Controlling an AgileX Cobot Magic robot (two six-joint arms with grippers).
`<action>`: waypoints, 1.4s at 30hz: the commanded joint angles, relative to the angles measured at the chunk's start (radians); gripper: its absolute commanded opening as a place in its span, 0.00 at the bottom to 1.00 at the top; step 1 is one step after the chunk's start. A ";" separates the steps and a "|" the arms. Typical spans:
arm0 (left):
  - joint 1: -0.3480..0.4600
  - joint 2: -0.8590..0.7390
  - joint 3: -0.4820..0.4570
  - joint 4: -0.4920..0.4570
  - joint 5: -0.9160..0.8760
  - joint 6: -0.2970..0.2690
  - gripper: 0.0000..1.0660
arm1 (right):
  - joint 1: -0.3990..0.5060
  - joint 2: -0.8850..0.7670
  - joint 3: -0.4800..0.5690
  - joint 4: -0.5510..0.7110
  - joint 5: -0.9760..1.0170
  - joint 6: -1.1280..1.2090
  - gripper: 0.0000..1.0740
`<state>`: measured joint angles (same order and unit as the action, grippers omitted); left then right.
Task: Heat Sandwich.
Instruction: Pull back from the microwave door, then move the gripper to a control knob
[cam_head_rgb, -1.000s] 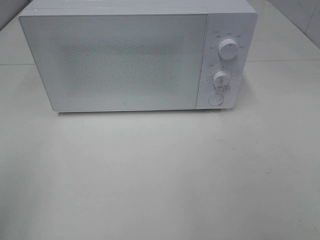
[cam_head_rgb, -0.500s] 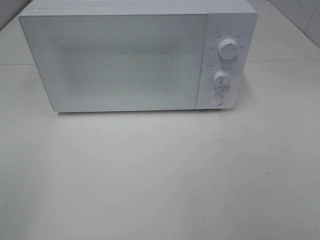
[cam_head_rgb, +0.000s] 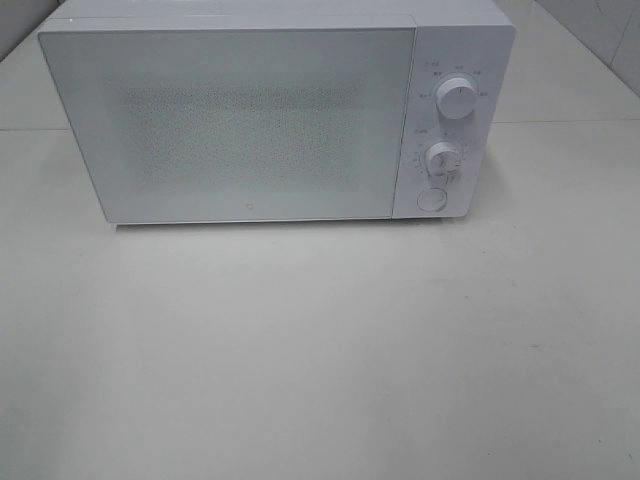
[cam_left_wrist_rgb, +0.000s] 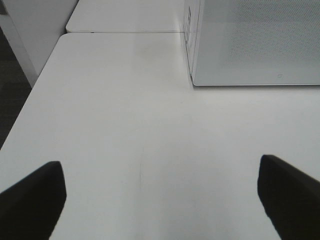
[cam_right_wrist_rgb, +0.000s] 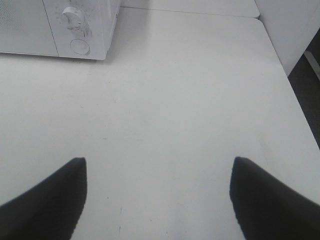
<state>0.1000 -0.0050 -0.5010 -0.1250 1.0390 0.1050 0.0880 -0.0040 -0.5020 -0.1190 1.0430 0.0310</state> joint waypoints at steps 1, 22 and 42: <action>0.002 -0.025 0.003 -0.010 -0.005 -0.007 0.92 | -0.008 -0.027 -0.002 0.001 -0.006 -0.003 0.71; 0.002 -0.025 0.003 -0.010 -0.005 -0.007 0.92 | -0.008 -0.027 -0.002 0.001 -0.006 -0.003 0.71; 0.002 -0.025 0.003 -0.010 -0.005 -0.007 0.92 | -0.008 0.038 -0.051 0.001 -0.054 0.017 0.71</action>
<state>0.1000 -0.0050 -0.5010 -0.1250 1.0390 0.1050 0.0880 0.0160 -0.5390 -0.1190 1.0140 0.0440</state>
